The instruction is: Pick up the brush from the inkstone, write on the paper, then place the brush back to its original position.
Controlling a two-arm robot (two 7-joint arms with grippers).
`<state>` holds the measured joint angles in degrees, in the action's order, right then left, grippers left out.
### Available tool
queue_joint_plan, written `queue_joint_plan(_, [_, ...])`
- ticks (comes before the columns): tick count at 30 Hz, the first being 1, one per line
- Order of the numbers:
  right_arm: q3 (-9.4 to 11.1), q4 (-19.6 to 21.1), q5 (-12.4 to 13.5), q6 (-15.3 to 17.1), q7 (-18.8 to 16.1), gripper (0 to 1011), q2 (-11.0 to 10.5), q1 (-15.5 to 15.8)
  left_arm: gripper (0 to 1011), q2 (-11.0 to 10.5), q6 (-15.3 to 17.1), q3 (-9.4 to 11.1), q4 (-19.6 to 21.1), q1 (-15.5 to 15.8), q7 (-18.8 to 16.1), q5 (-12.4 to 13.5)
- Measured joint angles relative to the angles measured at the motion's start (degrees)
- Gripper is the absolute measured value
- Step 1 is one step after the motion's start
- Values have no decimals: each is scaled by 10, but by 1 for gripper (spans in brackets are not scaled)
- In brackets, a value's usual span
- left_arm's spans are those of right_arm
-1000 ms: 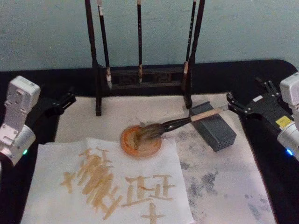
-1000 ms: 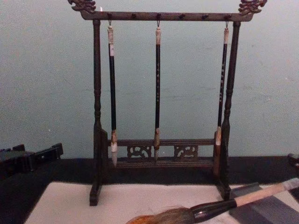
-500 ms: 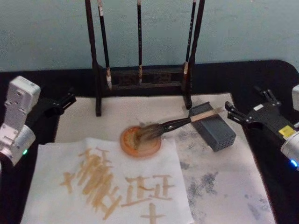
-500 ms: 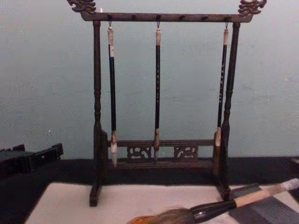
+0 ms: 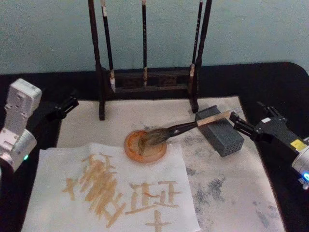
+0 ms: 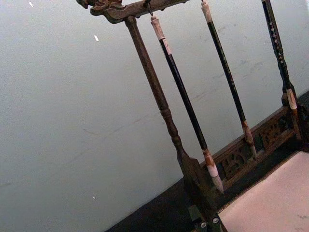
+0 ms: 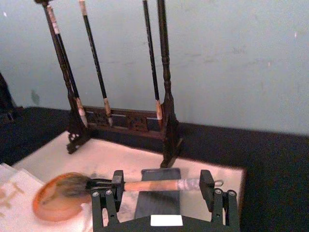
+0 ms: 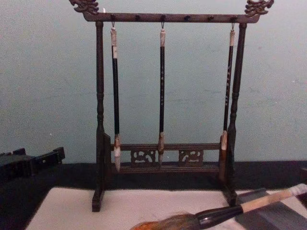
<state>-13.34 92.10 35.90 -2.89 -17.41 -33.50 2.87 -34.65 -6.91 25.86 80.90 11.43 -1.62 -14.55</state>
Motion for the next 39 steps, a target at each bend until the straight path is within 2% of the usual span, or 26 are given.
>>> queue_joint_plan(1, [7, -4, 23, 12, -15, 1008, 6, 2, 1002, 0, 0, 0, 0, 0, 0, 0])
queue_joint_plan(2, [7, -4, 23, 12, -15, 1008, 6, 2, 1002, 0, 0, 0, 0, 0, 0, 0])
queue_joint_plan(7, [24, -19, 74, 47, -41, 1008, 21, 2, 1002, 0, 0, 0, 0, 0, 0, 0])
queue_joint_plan(8, [24, -19, 74, 47, -41, 1008, 21, 2, 1000, 0, 0, 0, 0, 0, 0, 0])
queue_joint_plan(11, [30, -31, 110, 68, -52, 1008, 28, -1, 1002, 0, 0, 0, 0, 0, 0, 0])
queue_joint_plan(12, [30, -31, 110, 68, -52, 1008, 28, -1, 1002, 0, 0, 0, 0, 0, 0, 0])
queue_joint_plan(17, [37, -47, 162, 87, -59, 1008, 36, -4, 1002, 0, 0, 0, 0, 0, 0, 0])
queue_joint_plan(18, [37, -47, 162, 87, -59, 1008, 36, -4, 1002, 0, 0, 0, 0, 0, 0, 0])
queue_joint_plan(20, [40, -52, 184, 95, -59, 1008, 39, -6, 1002, 0, 0, 0, 0, 0, 0, 0])
queue_joint_plan(30, [43, -67, 243, 122, -61, 1008, 44, -12, 1002, 0, 0, 0, 0, 0, 0, 0])
queue_joint_plan(34, [42, -81, 274, 138, -65, 1008, 48, -19, 1002, 0, 0, 0, 0, 0, 0, 0])
queue_joint_plan(39, [39, -95, 298, 149, -70, 1008, 51, -28, 1002, 0, 0, 0, 0, 0, 0, 0])
